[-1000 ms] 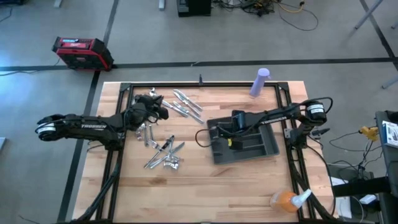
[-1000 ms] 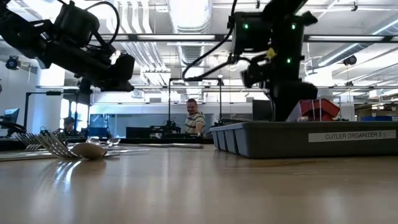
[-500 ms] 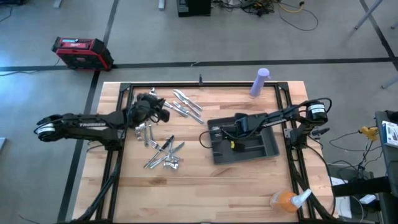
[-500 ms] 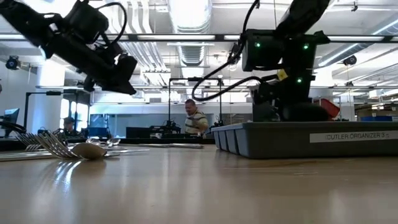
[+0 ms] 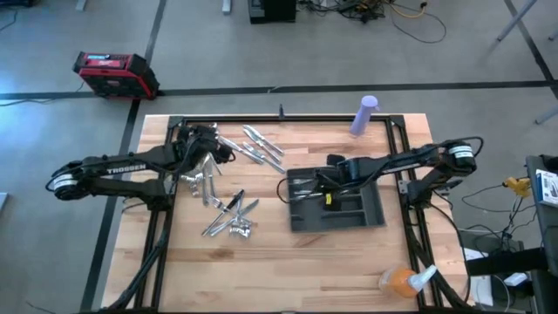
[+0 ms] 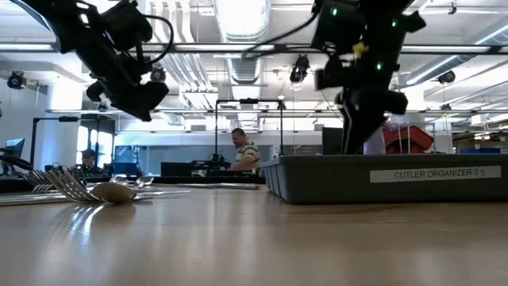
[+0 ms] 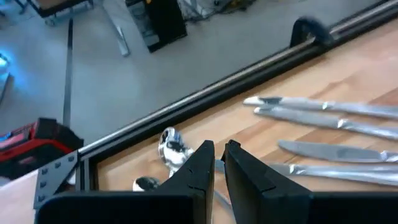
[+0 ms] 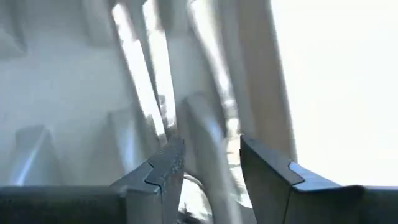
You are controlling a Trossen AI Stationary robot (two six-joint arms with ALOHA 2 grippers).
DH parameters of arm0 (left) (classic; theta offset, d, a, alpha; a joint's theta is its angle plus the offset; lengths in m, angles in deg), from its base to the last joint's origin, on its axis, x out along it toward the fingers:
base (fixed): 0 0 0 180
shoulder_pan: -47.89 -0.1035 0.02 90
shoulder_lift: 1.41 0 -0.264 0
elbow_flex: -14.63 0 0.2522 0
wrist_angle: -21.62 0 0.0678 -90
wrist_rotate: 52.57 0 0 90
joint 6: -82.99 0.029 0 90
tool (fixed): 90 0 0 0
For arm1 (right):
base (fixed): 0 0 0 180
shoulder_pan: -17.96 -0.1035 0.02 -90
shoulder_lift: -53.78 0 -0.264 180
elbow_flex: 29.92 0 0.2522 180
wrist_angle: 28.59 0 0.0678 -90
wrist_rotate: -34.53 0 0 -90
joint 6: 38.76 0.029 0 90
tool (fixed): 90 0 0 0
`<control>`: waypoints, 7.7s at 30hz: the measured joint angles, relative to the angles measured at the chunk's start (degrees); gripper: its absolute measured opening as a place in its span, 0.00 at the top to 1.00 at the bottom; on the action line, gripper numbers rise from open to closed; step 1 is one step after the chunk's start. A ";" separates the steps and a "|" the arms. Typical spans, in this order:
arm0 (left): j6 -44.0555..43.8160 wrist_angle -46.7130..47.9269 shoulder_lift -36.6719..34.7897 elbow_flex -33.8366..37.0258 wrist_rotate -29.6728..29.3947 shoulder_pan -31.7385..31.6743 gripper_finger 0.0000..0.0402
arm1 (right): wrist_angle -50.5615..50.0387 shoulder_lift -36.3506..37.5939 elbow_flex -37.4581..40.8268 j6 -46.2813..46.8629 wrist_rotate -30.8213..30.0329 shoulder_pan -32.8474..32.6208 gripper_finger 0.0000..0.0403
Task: Sort silverware
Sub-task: Put the spoon into the gray silverware tray
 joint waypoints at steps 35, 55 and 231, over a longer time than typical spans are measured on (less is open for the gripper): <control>2.25 -0.55 22.50 -4.82 18.06 -24.12 0.93 | 51.35 -1.90 6.66 5.38 7.92 5.91 0.53; 0.09 1.11 41.07 -14.42 18.06 -27.60 0.73 | 55.66 -2.27 5.35 -0.30 2.26 2.04 0.53; 22.13 -16.64 74.57 -64.39 38.36 25.94 0.81 | -7.71 20.32 3.67 20.28 -21.02 -6.28 0.53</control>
